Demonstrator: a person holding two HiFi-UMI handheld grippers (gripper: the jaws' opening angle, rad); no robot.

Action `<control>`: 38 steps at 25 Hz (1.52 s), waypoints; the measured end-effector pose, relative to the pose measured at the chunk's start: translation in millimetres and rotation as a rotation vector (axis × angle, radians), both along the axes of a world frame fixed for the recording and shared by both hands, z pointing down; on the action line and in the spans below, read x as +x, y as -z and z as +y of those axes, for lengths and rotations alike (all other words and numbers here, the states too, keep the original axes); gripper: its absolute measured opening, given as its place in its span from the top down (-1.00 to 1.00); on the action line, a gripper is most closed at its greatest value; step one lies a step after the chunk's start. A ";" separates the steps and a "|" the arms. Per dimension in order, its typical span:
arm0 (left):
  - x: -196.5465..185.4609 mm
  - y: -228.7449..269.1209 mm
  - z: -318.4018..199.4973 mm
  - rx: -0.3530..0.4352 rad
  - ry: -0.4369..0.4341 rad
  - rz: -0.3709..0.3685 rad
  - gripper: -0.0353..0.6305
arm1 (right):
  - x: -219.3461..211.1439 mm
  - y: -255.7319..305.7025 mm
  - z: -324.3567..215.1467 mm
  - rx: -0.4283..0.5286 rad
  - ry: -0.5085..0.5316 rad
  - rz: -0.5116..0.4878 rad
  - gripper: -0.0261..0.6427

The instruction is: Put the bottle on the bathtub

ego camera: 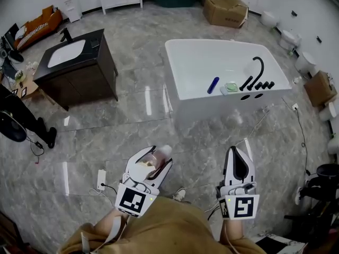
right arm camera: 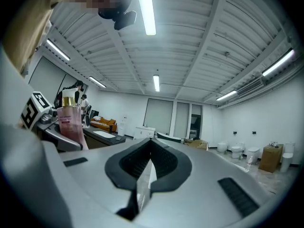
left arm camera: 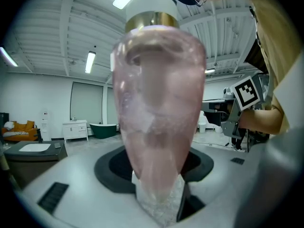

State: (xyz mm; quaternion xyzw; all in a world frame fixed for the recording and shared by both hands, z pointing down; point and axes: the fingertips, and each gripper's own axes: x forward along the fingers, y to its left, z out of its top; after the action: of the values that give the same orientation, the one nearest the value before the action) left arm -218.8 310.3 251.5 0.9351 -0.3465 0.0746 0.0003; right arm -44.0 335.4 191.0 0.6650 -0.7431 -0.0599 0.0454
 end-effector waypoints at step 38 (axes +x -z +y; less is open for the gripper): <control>150.6 -32.3 -242.8 -0.034 0.197 -0.067 0.19 | 137.4 -31.7 -269.0 -0.029 0.242 -0.034 0.91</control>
State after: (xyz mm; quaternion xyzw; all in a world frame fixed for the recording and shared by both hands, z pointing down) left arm -68.2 67.5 283.9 0.8932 -0.4355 0.1113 0.0120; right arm 93.4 66.5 222.8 0.5709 -0.8192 -0.0430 0.0346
